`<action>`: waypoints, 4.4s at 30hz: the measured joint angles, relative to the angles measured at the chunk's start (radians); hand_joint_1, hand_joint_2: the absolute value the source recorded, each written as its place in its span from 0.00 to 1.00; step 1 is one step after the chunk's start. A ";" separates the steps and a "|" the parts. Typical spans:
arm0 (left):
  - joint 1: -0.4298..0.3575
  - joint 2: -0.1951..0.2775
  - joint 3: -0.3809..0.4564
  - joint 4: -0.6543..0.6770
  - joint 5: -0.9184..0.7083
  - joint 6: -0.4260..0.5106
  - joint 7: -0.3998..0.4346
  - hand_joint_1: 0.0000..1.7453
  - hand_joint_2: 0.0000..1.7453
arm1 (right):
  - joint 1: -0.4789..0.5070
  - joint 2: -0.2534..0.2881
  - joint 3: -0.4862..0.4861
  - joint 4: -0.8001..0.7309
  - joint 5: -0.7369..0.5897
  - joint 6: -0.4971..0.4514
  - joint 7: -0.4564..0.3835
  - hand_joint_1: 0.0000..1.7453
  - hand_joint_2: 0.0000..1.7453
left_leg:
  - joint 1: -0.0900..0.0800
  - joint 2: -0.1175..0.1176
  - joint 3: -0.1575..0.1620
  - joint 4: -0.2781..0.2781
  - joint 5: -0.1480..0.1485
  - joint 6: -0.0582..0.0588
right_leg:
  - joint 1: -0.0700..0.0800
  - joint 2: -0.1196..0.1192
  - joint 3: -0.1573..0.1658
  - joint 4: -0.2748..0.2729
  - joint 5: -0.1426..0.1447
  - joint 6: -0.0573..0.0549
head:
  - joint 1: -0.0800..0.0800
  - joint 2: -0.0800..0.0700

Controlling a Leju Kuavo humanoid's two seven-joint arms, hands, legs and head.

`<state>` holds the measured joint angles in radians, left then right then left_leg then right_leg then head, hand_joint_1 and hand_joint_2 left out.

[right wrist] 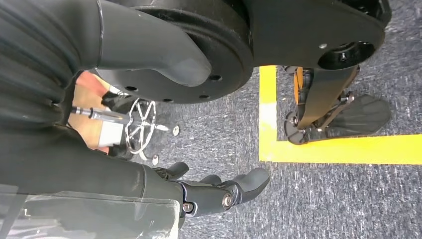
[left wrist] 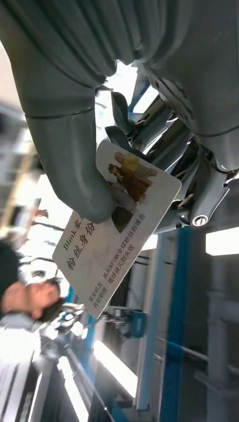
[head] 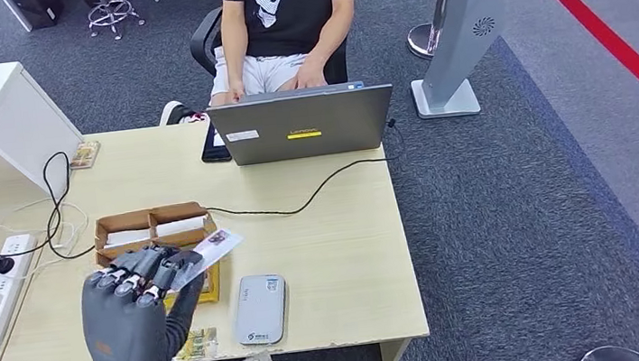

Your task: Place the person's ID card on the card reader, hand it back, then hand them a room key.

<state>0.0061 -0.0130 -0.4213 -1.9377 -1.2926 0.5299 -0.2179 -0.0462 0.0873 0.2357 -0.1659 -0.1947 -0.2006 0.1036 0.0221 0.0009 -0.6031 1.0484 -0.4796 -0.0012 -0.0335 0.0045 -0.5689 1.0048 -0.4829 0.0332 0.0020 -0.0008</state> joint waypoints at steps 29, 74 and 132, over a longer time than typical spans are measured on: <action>0.017 -0.241 0.132 0.626 0.143 -0.115 -0.155 1.00 1.00 | -0.008 0.037 -0.036 0.000 -0.033 -0.084 0.043 0.00 1.00 | 0.000 -0.001 0.001 0.000 0.001 0.000 | 0.000 -0.001 0.001 0.000 0.000 0.001 | -0.003 0.000; 0.177 -0.269 0.335 0.479 0.009 -0.030 -0.123 1.00 1.00 | -0.005 0.047 -0.082 0.000 -0.047 -0.093 0.034 0.00 1.00 | 0.000 -0.001 0.000 0.000 0.000 0.000 | 0.000 -0.001 0.001 0.001 -0.001 0.001 | -0.003 0.000; 0.119 -0.231 0.283 0.167 -0.078 0.038 -0.096 1.00 1.00 | -0.006 0.014 -0.029 0.000 0.074 0.021 0.036 0.00 1.00 | 0.000 -0.001 0.002 0.000 0.000 0.000 | 0.000 -0.001 0.003 0.001 -0.001 0.001 | -0.003 0.000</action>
<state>0.1249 -0.2443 -0.1381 -1.7706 -1.3707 0.5680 -0.3136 -0.0519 0.1009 0.2066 -0.1659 -0.1210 -0.1798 0.1393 0.0226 -0.0004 -0.6006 1.0481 -0.4794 -0.0011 -0.0332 0.0036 -0.5657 1.0057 -0.4837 0.0341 -0.0007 -0.0008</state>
